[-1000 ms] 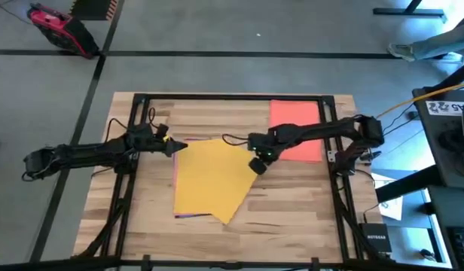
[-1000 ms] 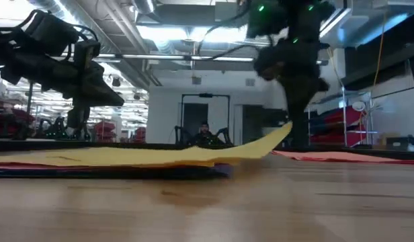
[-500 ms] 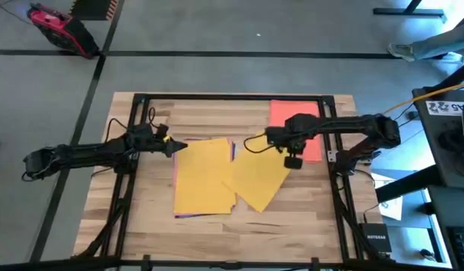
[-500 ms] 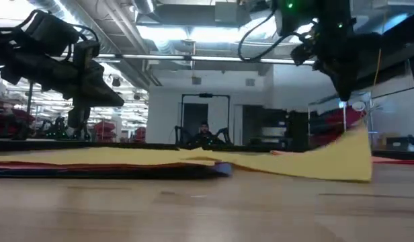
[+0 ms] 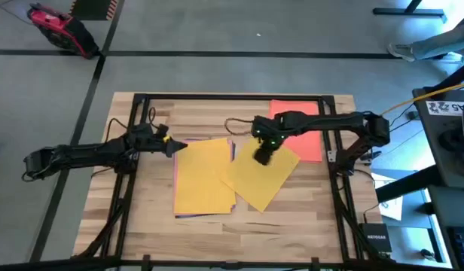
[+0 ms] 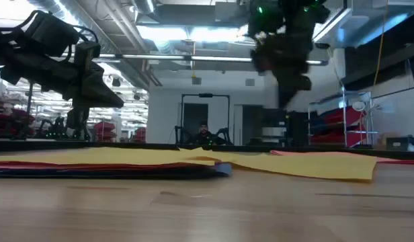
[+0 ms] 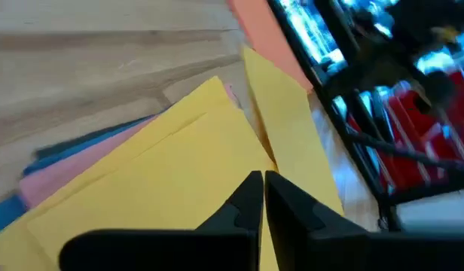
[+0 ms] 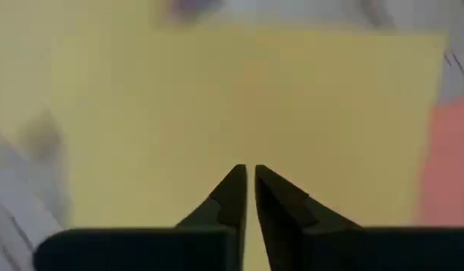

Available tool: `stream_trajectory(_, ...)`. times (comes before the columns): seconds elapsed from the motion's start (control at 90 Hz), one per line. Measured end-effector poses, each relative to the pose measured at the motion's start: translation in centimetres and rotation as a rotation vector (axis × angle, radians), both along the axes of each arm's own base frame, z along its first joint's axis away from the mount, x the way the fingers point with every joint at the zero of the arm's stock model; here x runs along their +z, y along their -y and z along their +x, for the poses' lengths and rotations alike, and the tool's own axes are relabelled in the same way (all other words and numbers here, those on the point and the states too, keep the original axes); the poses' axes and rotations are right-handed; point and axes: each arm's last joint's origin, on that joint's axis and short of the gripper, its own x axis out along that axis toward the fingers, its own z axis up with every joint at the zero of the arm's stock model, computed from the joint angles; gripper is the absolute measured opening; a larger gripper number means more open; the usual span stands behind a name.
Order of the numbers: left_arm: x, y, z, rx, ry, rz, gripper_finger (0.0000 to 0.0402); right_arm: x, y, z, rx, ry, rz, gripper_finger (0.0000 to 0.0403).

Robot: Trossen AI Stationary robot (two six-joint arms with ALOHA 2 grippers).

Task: Organize paper
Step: Put all of the yellow paper at the bottom right of the table

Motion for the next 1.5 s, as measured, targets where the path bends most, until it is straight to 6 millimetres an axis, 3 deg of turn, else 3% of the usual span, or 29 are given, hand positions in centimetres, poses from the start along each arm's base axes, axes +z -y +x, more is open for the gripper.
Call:
stream_trajectory(0.144,0.0,-0.3,-0.1,0.139,0.013,-0.063,0.0,0.0,-3.5,0.8,-0.306,0.084,-0.074,0.0028)
stream_trajectory(0.3,0.0,-0.4,-0.2,0.215,0.024,-0.096,0.0,-1.7,-7.7,0.2,-0.478,0.158,-0.042,0.0007)
stream_trajectory(0.522,-0.1,-0.6,-0.3,0.306,0.055,-0.177,0.0,-4.1,-11.7,-1.8,-0.643,0.189,-0.072,0.0001)
stream_trajectory(0.822,-0.2,-0.8,-0.4,0.424,0.067,-0.22,0.0,-9.7,-15.6,-0.6,-0.789,0.191,0.021,0.0)
stream_trajectory(0.989,-0.4,-0.8,-0.5,0.433,0.051,-0.236,0.0,-11.5,-18.0,-1.0,-0.765,0.152,0.064,0.0)
stream_trajectory(1.178,-0.6,-0.7,-0.6,0.423,0.024,-0.212,0.0,-11.2,-20.7,-2.4,-0.635,0.079,0.113,0.0)
stream_trajectory(1.3,-0.6,-0.7,-0.6,0.412,0.012,-0.185,0.0,-10.4,-22.7,-4.1,-0.485,-0.015,0.162,0.0)
stream_trajectory(1.5,-0.6,-0.7,-0.6,0.399,-0.009,-0.156,0.0,-8.9,-24.9,-8.5,-0.323,-0.233,0.159,0.0)
